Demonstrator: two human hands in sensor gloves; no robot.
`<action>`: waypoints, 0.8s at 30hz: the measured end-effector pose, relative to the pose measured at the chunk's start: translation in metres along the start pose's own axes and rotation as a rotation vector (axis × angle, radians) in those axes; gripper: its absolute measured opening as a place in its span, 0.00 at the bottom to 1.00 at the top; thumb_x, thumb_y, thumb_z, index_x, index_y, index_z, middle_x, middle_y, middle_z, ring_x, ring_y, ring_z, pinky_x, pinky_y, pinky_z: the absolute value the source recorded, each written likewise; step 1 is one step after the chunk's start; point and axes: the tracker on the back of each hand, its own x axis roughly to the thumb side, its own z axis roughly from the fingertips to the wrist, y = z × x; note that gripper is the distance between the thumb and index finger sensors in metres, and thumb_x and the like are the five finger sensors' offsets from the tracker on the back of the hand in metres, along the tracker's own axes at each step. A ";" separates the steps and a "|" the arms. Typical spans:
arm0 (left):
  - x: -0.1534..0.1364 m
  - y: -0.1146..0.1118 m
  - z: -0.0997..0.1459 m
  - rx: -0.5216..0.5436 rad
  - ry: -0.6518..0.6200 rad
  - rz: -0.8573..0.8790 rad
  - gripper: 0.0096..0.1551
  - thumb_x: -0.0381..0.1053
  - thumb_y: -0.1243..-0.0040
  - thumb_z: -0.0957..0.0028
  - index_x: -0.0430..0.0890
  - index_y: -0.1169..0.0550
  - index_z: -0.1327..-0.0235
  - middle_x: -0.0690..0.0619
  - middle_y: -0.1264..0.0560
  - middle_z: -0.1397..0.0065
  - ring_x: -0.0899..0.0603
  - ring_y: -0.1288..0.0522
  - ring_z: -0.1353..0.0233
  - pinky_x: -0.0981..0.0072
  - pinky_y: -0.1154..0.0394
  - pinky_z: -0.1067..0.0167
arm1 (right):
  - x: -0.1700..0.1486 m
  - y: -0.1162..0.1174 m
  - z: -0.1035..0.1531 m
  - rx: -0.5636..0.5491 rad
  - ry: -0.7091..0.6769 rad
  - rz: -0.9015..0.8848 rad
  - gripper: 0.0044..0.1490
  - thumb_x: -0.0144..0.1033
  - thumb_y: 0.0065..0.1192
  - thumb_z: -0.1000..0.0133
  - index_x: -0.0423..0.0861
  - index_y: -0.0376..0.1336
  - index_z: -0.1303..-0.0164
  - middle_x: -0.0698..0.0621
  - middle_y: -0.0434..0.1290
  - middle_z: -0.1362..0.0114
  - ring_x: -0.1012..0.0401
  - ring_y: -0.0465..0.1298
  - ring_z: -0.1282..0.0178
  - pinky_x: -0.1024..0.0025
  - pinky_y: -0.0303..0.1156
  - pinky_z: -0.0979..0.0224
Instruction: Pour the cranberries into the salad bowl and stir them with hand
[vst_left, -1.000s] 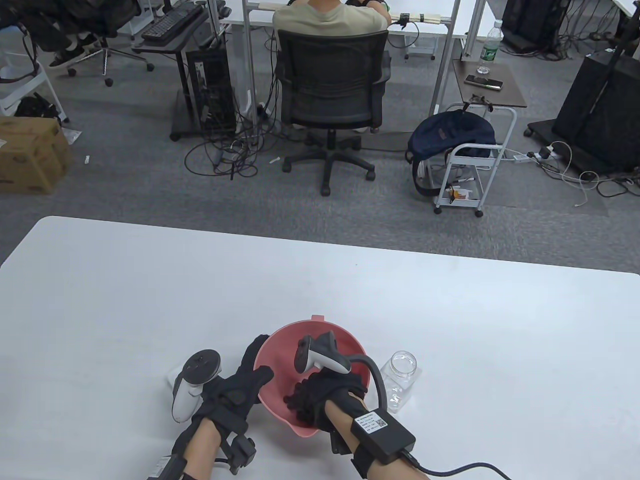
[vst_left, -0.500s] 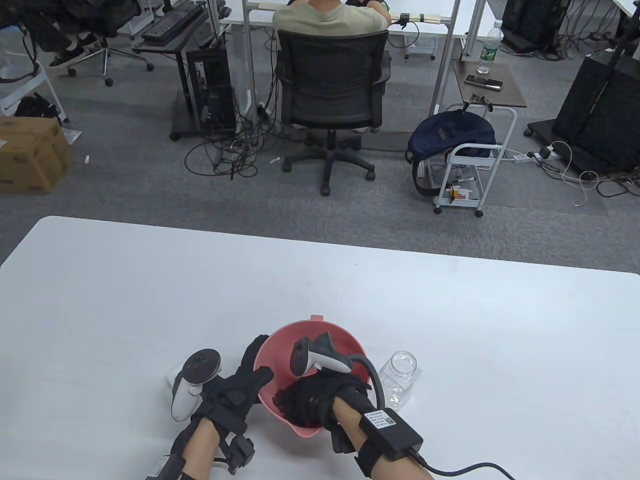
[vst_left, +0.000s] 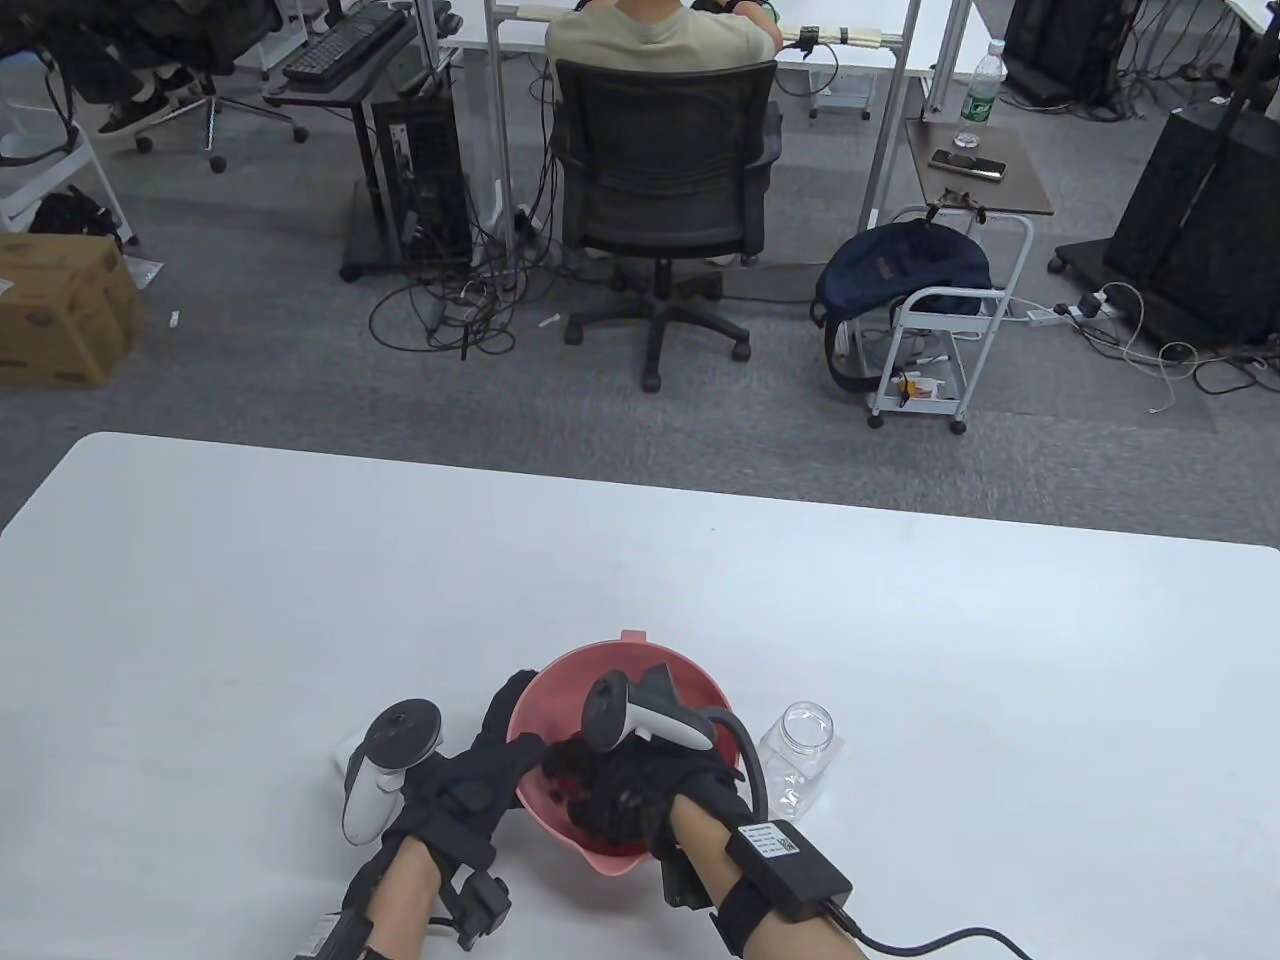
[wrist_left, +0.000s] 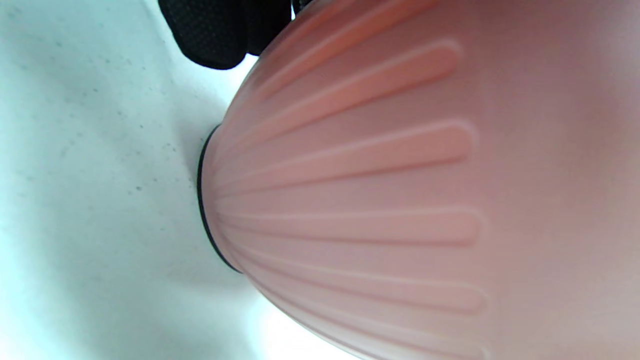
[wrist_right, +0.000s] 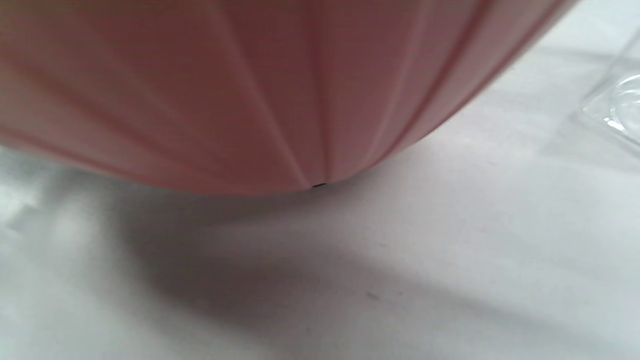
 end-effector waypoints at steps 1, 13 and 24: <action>0.000 0.000 0.000 0.001 0.002 0.001 0.43 0.68 0.57 0.35 0.69 0.63 0.17 0.46 0.53 0.08 0.30 0.44 0.15 0.44 0.35 0.24 | 0.000 0.000 0.000 -0.003 -0.002 -0.002 0.44 0.74 0.56 0.44 0.88 0.39 0.24 0.74 0.51 0.07 0.73 0.55 0.05 0.63 0.68 0.10; 0.000 -0.001 0.002 0.020 0.016 0.016 0.42 0.68 0.57 0.35 0.69 0.62 0.17 0.46 0.53 0.08 0.31 0.43 0.15 0.44 0.34 0.24 | -0.004 0.003 -0.004 0.032 0.086 -0.009 0.49 0.75 0.57 0.38 0.64 0.45 0.12 0.53 0.46 0.06 0.56 0.64 0.14 0.57 0.68 0.17; 0.000 -0.001 0.001 0.015 0.025 0.010 0.42 0.68 0.57 0.35 0.70 0.62 0.17 0.46 0.51 0.09 0.31 0.43 0.15 0.45 0.34 0.24 | -0.004 0.000 -0.004 -0.014 0.290 0.157 0.51 0.81 0.54 0.39 0.53 0.53 0.18 0.60 0.76 0.26 0.80 0.82 0.53 0.88 0.81 0.55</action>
